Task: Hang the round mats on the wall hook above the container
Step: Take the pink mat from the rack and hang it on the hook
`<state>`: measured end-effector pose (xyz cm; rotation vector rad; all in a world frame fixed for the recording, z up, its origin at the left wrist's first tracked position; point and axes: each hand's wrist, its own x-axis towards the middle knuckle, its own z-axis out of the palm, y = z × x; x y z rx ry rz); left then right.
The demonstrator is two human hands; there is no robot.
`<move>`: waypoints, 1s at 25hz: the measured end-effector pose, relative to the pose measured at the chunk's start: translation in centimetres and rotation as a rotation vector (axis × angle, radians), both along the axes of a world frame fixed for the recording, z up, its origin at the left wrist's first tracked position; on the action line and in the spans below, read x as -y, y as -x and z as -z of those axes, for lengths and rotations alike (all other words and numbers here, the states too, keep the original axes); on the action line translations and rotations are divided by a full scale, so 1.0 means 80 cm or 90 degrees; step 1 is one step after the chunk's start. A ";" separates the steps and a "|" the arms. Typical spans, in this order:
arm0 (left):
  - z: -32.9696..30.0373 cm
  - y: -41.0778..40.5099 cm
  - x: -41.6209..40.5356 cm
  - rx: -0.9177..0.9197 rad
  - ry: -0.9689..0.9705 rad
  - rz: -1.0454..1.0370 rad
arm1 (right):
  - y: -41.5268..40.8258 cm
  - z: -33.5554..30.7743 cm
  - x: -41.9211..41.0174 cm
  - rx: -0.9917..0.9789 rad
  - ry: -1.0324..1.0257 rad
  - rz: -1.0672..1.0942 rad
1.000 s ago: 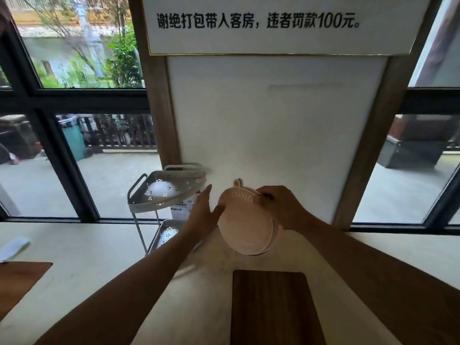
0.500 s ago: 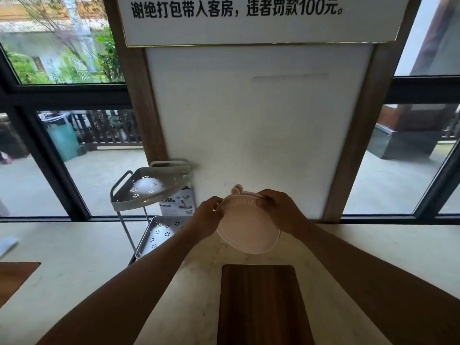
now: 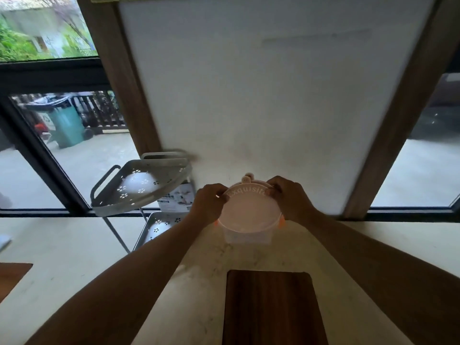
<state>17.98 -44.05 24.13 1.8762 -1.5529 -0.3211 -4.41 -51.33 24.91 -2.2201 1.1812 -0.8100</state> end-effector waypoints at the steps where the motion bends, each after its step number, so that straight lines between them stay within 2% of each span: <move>1: 0.006 -0.004 0.016 0.011 0.001 -0.008 | -0.007 0.007 0.015 0.008 0.004 0.006; 11: 0.091 -0.036 0.140 -0.007 0.020 -0.068 | -0.056 0.104 0.134 0.017 0.017 0.036; 18: 0.173 -0.042 0.172 -0.035 -0.029 -0.067 | -0.063 0.190 0.177 -0.066 0.020 0.045; 21: 0.193 -0.046 0.184 -0.006 -0.006 -0.027 | -0.065 0.209 0.187 -0.067 0.033 0.057; 25: 0.207 -0.047 0.191 0.006 0.029 -0.044 | -0.073 0.217 0.192 -0.074 0.074 0.094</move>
